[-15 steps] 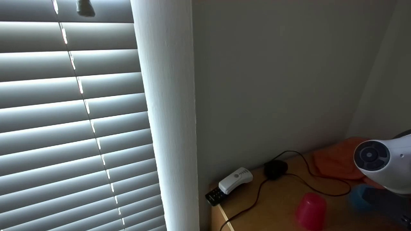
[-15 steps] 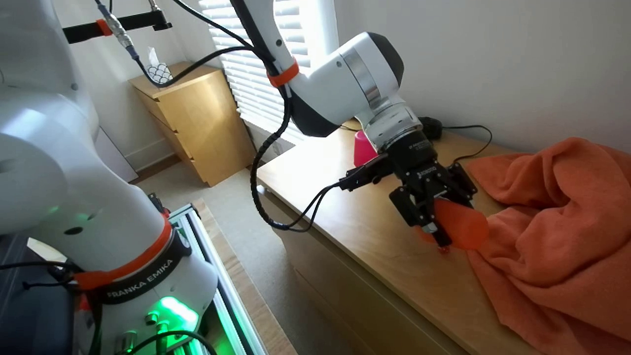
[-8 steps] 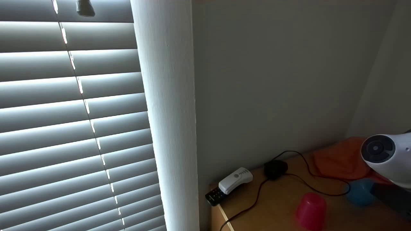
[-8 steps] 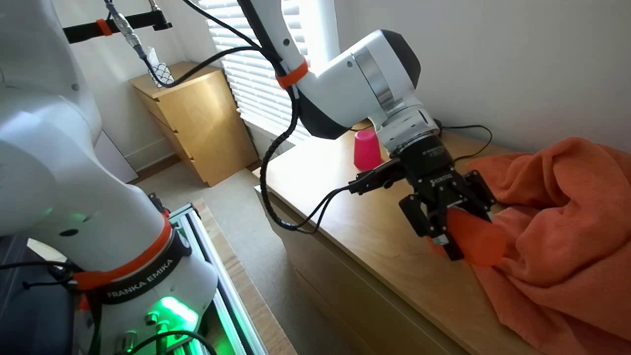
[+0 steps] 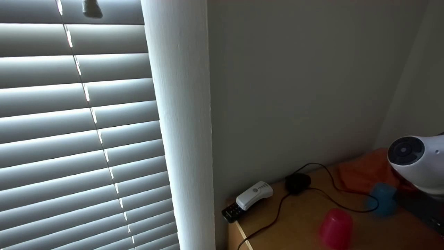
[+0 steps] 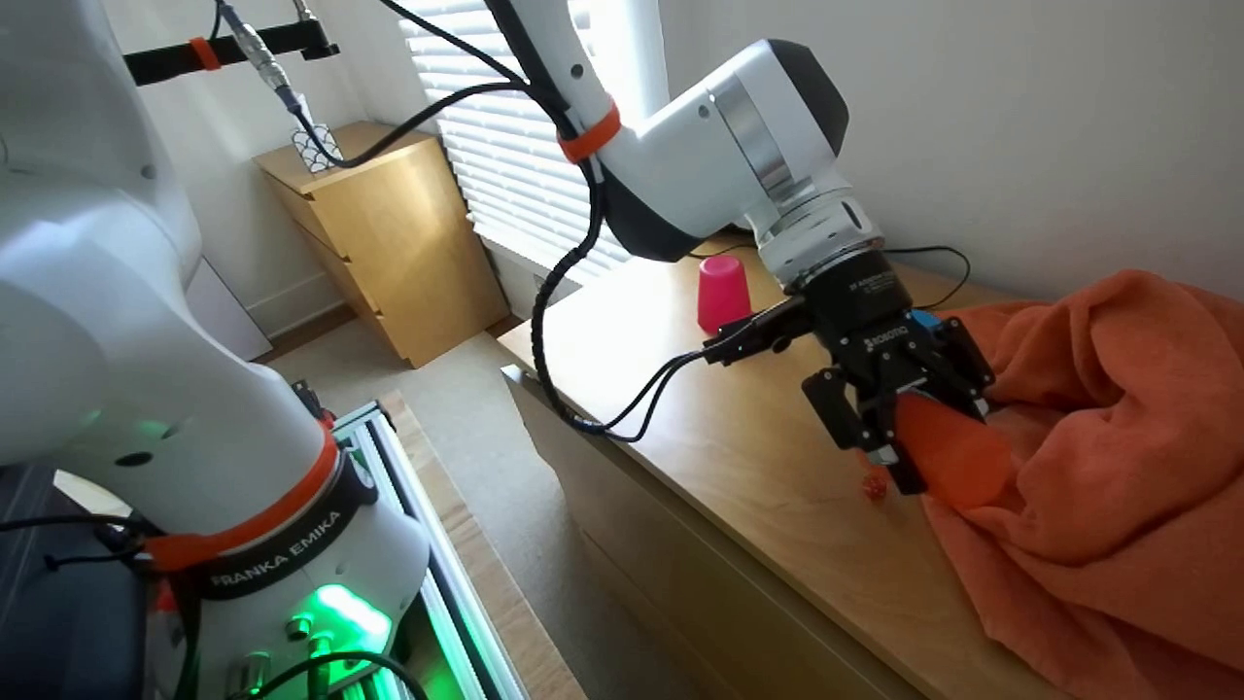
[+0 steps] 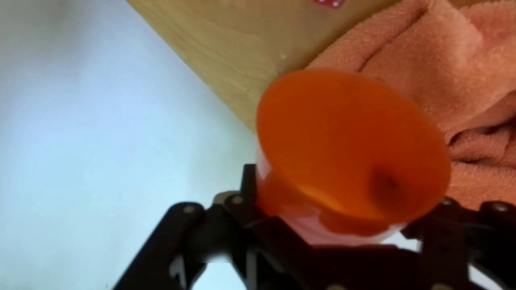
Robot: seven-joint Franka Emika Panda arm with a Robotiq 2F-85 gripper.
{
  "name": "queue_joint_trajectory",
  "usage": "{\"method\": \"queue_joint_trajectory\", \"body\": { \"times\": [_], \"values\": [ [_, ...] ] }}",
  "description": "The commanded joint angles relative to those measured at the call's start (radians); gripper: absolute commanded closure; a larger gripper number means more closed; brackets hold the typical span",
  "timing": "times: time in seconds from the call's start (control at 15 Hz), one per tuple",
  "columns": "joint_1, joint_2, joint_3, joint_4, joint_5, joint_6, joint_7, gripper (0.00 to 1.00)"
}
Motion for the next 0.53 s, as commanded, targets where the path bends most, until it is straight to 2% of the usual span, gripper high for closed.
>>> {"method": "queue_joint_trajectory", "body": {
  "times": [0.0, 0.2, 0.33, 0.4, 0.47],
  "values": [
    [0.021, -0.002, 0.008, -0.027, -0.011, -0.027, -0.015, 0.52],
    [0.038, 0.039, 0.020, -0.018, -0.005, -0.063, -0.027, 0.52],
    [0.051, 0.047, 0.027, -0.024, -0.041, -0.064, -0.021, 0.52],
    [0.037, 0.036, 0.024, -0.016, -0.012, -0.050, -0.023, 0.27],
    [0.042, 0.043, 0.027, -0.016, -0.019, -0.051, -0.023, 0.27]
  ]
}}
